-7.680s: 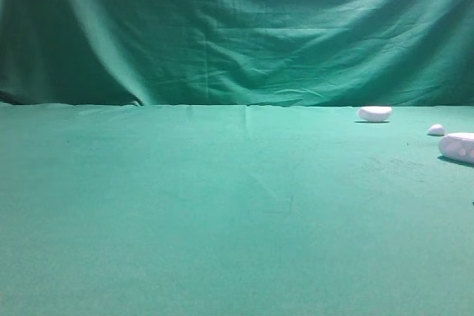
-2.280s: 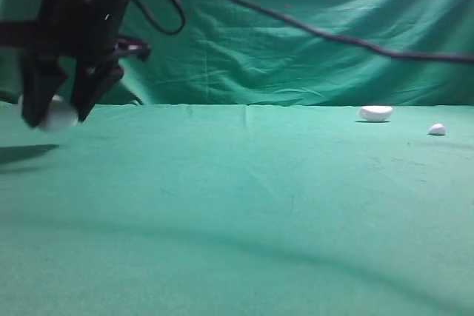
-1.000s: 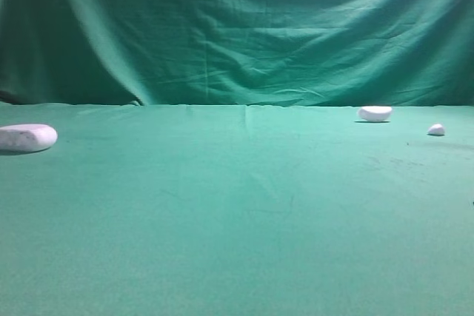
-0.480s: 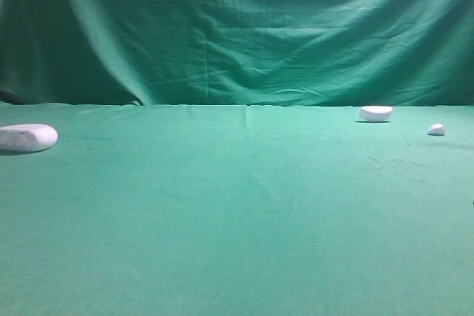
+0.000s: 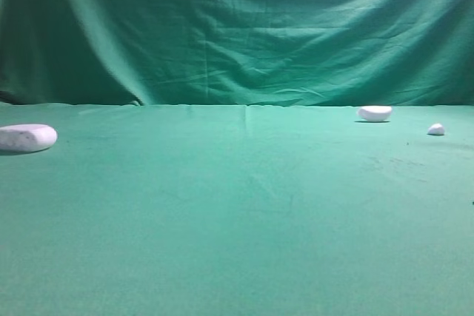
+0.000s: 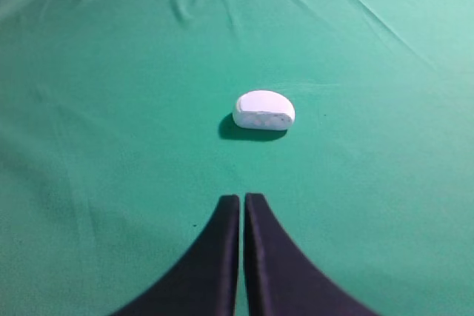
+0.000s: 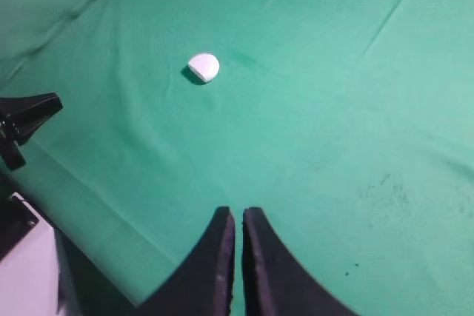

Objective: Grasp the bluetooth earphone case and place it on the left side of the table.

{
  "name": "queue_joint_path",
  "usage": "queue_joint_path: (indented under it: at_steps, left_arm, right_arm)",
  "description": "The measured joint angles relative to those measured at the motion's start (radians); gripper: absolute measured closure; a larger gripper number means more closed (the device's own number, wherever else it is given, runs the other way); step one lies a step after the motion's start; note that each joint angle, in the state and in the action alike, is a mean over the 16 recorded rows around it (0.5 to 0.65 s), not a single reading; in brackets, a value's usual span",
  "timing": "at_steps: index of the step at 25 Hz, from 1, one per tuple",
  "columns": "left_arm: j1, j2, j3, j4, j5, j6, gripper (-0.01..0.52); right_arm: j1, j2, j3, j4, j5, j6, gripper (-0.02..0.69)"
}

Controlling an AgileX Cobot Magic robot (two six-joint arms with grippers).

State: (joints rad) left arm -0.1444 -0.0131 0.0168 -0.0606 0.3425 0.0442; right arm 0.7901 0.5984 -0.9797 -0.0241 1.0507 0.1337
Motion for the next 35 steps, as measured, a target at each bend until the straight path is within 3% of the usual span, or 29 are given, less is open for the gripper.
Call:
queue_joint_path:
  at_steps: [9,19,27,35]
  left_arm:
    - [0.0,0.0,0.0,0.0,0.0,0.0,0.514]
    - [0.0,0.0,0.0,0.0,0.0,0.0,0.514]
    - [0.0,0.0,0.0,0.0,0.0,0.0,0.514]
    - [0.0,0.0,0.0,0.0,0.0,0.0,0.514]
  right_arm:
    - [-0.106,-0.294,0.331,-0.035,-0.213,-0.08,0.665]
    - [-0.446,-0.526,0.73,-0.029,-0.481,-0.088,0.665]
    - [-0.645,-0.604,0.917,0.004,-0.569,-0.088,0.665]
    - [-0.687,-0.611,0.99,0.011,-0.624,-0.089,0.665]
